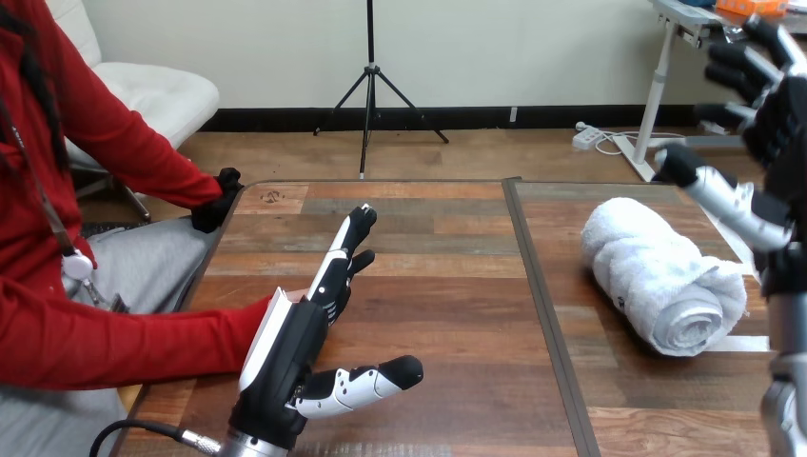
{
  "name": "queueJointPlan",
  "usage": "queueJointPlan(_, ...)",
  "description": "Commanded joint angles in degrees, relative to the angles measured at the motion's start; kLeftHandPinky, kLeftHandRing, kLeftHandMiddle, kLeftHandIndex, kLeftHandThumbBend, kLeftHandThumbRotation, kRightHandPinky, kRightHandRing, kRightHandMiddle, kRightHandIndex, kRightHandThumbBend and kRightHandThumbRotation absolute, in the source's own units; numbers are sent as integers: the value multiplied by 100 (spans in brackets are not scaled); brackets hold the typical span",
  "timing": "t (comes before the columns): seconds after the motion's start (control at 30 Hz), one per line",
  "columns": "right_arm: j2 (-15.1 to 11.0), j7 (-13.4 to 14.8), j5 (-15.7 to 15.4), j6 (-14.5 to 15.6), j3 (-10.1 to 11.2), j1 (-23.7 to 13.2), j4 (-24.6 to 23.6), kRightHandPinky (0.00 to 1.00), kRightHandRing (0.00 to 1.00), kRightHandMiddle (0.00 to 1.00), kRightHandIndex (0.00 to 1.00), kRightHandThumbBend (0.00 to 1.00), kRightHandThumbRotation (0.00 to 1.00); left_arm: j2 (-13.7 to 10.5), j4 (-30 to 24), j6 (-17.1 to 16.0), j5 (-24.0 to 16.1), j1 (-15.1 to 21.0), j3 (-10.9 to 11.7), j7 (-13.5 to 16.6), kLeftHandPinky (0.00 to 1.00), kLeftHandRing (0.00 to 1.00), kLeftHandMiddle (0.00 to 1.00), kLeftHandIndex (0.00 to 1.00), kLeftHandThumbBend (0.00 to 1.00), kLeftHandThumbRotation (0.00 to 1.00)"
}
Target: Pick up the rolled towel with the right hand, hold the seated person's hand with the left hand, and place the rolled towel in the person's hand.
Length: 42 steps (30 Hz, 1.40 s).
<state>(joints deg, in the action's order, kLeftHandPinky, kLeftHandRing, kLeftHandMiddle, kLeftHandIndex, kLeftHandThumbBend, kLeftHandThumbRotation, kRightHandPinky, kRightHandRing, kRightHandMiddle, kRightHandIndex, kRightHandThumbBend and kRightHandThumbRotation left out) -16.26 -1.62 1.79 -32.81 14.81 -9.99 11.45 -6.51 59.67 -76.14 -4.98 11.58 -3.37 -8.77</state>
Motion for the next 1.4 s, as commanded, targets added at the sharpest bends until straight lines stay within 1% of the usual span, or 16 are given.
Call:
queueJointPlan(0.0, -289, 228, -275, 288, 144, -574, -332, 73, 85, 86, 92, 100, 47, 44, -139, -56, 90, 252, 51, 10, 94, 100, 100, 100, 100, 60)
queueJointPlan(0.1, -358, 327, -442, 425, 165, -644, -351, 74, 85, 86, 92, 100, 48, 50, -138, -52, 101, 257, 50, 6, 94, 100, 100, 100, 100, 60)
queueJointPlan(0.17, -430, 385, -562, 568, 176, -723, -341, 74, 85, 86, 92, 100, 49, 52, -138, -54, 109, 259, 46, 0, 94, 100, 100, 100, 100, 60)
queueJointPlan(0.4, -665, 418, -729, 912, 174, -1018, -131, 73, 85, 87, 93, 100, 50, 56, -170, -47, 70, 252, 54, 29, 94, 100, 100, 100, 100, 59)
queueJointPlan(0.47, -757, 430, -815, 1043, 156, -1118, -37, 73, 85, 87, 93, 100, 51, 62, -166, -58, 91, 254, 49, 15, 94, 100, 100, 100, 100, 59)
queueJointPlan(0.53, -874, 479, -976, 1202, 121, -1238, 81, 72, 85, 87, 94, 100, 52, 65, -176, -65, 69, 250, 56, 36, 93, 100, 100, 100, 100, 59)
queueJointPlan(0.67, -1005, 490, -1137, 1425, 67, -1375, 222, 72, 85, 87, 94, 100, 54, 75, -179, -79, 37, 250, 69, 68, 93, 100, 100, 100, 100, 59)
queueJointPlan(0.7, -1060, 487, -1215, 1528, 38, -1431, 272, 72, 85, 87, 94, 100, 54, 77, -179, -79, 42, 250, 69, 66, 93, 100, 100, 100, 100, 59)
queueJointPlan(0.77, -1119, 487, -1300, 1640, 4, -1492, 324, 72, 86, 87, 94, 100, 55, 81, -180, -77, 48, 250, 67, 61, 93, 100, 100, 100, 100, 59)
queueJointPlan(0.83, -1216, 485, -1461, 1806, -61, -1582, 398, 71, 86, 88, 94, 100, 56, 76, -177, -77, 37, 248, 68, 63, 93, 100, 100, 100, 100, 59)
queueJointPlan(0.93, -1324, 466, -1619, 1937, -133, -1722, 557, 70, 86, 88, 94, 100, 58, 74, -169, -86, 48, 251, 65, 50, 93, 100, 100, 100, 100, 59)
queueJointPlan(1.07, -1427, 407, -1697, 2070, -207, -1910, 776, 69, 87, 89, 94, 100, 57, 78, -147, -103, 133, 255, 40, -20, 93, 100, 100, 100, 100, 59)
queueJointPlan(1.27, -1594, 322, -1875, 2488, -402, -2249, 1114, 68, 87, 89, 94, 100, 57, 65, -159, -113, 35, 243, 69, 45, 93, 100, 100, 100, 100, 59)
queueJointPlan(1.3, -1625, 278, -1925, 2618, -453, -2339, 1189, 68, 87, 89, 94, 100, 57, 68, -163, -108, 27, 239, 73, 55, 93, 100, 100, 100, 100, 59)
queueJointPlan(1.37, -1660, 232, -1973, 2761, -512, -2436, 1267, 69, 87, 90, 94, 100, 58, 73, -168, -102, 19, 234, 77, 66, 93, 100, 100, 100, 100, 60)
